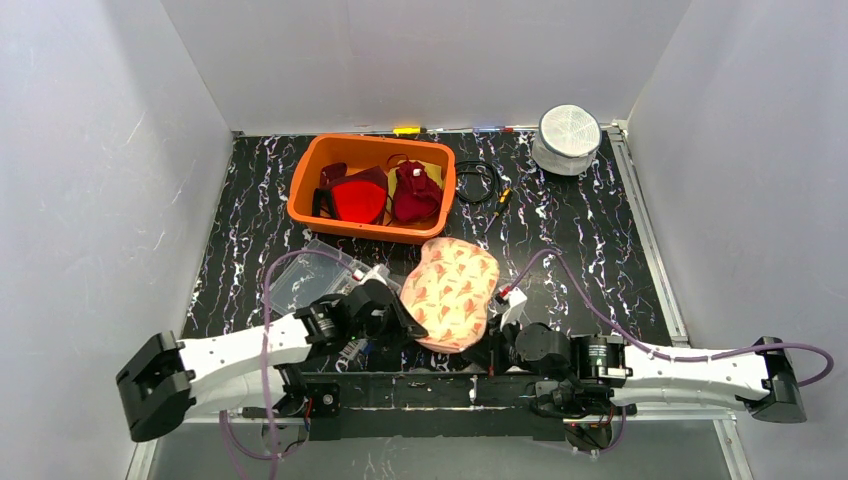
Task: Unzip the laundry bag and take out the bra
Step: Unzip the laundry bag at the center of the board.
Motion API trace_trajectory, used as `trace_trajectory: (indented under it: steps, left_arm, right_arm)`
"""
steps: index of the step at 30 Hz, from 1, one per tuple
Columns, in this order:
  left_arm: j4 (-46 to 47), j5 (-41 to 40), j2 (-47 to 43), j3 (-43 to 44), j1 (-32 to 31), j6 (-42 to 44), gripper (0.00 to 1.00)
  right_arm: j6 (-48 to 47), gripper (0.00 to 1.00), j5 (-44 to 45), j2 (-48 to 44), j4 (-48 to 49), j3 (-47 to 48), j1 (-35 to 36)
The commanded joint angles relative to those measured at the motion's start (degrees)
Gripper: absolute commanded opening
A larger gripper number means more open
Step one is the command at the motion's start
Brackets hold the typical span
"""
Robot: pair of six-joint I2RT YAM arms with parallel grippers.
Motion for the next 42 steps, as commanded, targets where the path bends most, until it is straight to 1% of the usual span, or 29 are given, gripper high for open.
trace_trajectory:
  steps: [1, 4, 5, 6, 7, 9, 10, 12, 16, 18, 22, 25, 27, 32, 36, 40, 42]
  left_arm:
    - [5.47, 9.82, 5.86, 0.79, 4.9, 11.12, 0.0]
    - [4.8, 10.91, 8.45, 2.44, 6.2, 12.35, 0.0]
    - [4.77, 11.24, 9.02, 2.79, 6.33, 12.38, 0.06]
    - [4.48, 11.45, 9.49, 3.08, 6.39, 12.31, 0.16]
    - [3.99, 11.85, 9.8, 3.3, 6.39, 12.02, 0.32]
    - [2.55, 12.16, 9.95, 3.38, 6.37, 11.32, 0.53]
    - [1.59, 12.19, 9.61, 3.23, 6.37, 10.82, 0.61]
    - [-1.18, 12.33, 7.87, 2.46, 6.37, 9.34, 0.72]
    - [-5.05, 11.64, 1.01, -1.02, 5.94, 4.9, 0.81]
    - [-5.86, 10.41, -2.52, -2.79, 4.77, 1.48, 0.82]
    - [-6.18, 6.03, -4.73, -3.5, -1.73, -4.65, 0.83]
    - [-5.97, 3.27, -2.95, -2.39, -4.15, -7.07, 0.87]
    - [-4.69, 3.18, -0.97, -1.69, -4.32, -7.82, 0.88]
    - [-4.26, -1.35, 3.23, 0.68, -4.33, -8.92, 0.86]
    - [-6.15, -4.42, 4.85, 2.28, -4.24, -9.92, 0.77]
    - [-7.46, -7.31, 4.66, 2.75, -4.11, -10.35, 0.61]
    - [-7.42, -8.18, 4.27, 2.48, -3.9, -10.29, 0.5]
  right_arm:
    - [1.2, 0.01, 2.38, -2.66, -3.84, -0.73, 0.21]
    - [1.6, 0.01, 2.2, -2.46, -2.96, -1.17, 0.13]
    - [1.69, 0.01, 2.13, -2.07, -2.26, -1.39, 0.17]
    - [1.7, 0.01, 2.04, -1.5, -1.48, -1.5, 0.19]
    - [1.7, 0.01, 2.02, -0.86, -0.7, -1.61, 0.15]
    - [1.52, 0.01, 1.94, 0.77, 1.45, -1.64, 0.2]
    - [1.39, 0.01, 1.74, 1.49, 2.6, -1.72, 0.13]
    - [1.02, 0.01, 1.38, 3.27, 4.92, -1.65, 0.14]
    - [0.3, 0.01, 0.3, 7.14, 9.14, -0.93, 0.2]
    - [-0.24, 0.01, -0.29, 9.09, 11.09, -0.34, 0.14]
    - [-1.82, 0.01, -1.64, 13.77, 15.22, 1.27, 0.14]
    - [-2.93, 0.01, -3.12, 18.01, 17.75, 2.68, 0.14]
    - [-3.48, 0.01, -4.12, 20.04, 19.02, 3.71, 0.12]
    - [-4.76, 0.01, -5.18, 21.96, 19.36, 5.72, 0.29]
    - [-4.89, 0.01, -5.19, 20.78, 18.49, 5.75, 0.5]
    - [-4.49, 0.01, -5.0, 19.39, 17.21, 5.19, 0.66]
    - [-4.15, 0.01, -4.73, 18.53, 16.36, 4.85, 0.81]
